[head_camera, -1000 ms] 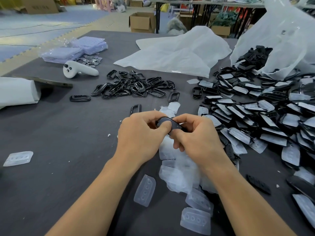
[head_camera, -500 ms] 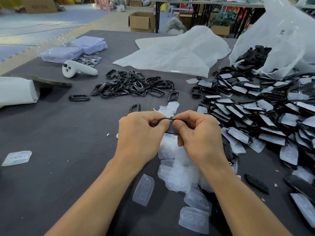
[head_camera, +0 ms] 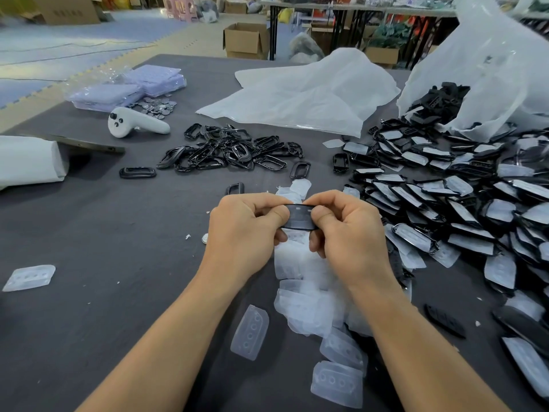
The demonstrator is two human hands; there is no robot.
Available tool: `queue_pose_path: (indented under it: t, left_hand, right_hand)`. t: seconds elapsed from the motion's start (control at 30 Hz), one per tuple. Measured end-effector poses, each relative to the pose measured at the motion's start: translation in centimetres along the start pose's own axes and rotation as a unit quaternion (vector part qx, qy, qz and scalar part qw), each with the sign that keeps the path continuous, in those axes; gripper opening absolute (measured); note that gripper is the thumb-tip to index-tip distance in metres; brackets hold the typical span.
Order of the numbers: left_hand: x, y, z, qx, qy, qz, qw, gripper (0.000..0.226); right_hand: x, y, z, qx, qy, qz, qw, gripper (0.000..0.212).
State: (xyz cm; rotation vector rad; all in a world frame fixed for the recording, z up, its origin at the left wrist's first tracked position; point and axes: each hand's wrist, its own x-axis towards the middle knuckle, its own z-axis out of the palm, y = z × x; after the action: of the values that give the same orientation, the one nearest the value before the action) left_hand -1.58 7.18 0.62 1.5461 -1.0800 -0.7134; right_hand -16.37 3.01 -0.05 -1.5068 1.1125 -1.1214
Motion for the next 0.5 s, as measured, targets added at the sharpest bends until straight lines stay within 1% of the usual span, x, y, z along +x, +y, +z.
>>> queue_pose_path:
  t: [0.1,0.2,0.33,0.43,0.5]
  left_hand:
    - [0.18,-0.36,-0.13,-0.034,-0.061,-0.022,0.997,0.022]
    - [0.18,-0.40,-0.36,-0.022,-0.100,-0.017,0.995,0.020]
    - [0.43,-0.43,-0.54,-0.005,-0.098,-0.013,0.995,0.027]
    - [0.42,-0.47,-0.50,-0.007,-0.088,-0.019,0.996,0.031]
    - [0.44,-0.57,-0.40,-0.005,-0.071,-0.028,0.997,0.031]
  right_hand:
    - [0.08,0.35,-0.04,-0.012,0.009,-0.001,1.000,0.020]
    - [0.21,0.31,-0.06,-0.013,0.003,0.006,1.000,0.017]
    - [0.21,0.25,-0.07,0.011,-0.001,0.016,1.000,0.015]
    - [0.08,0.08,-0.06,-0.036,0.001,0.010,0.999,0.026]
    - [0.07,-0.12,-0.01,-0.049,0.007,0.012,0.999,0.028]
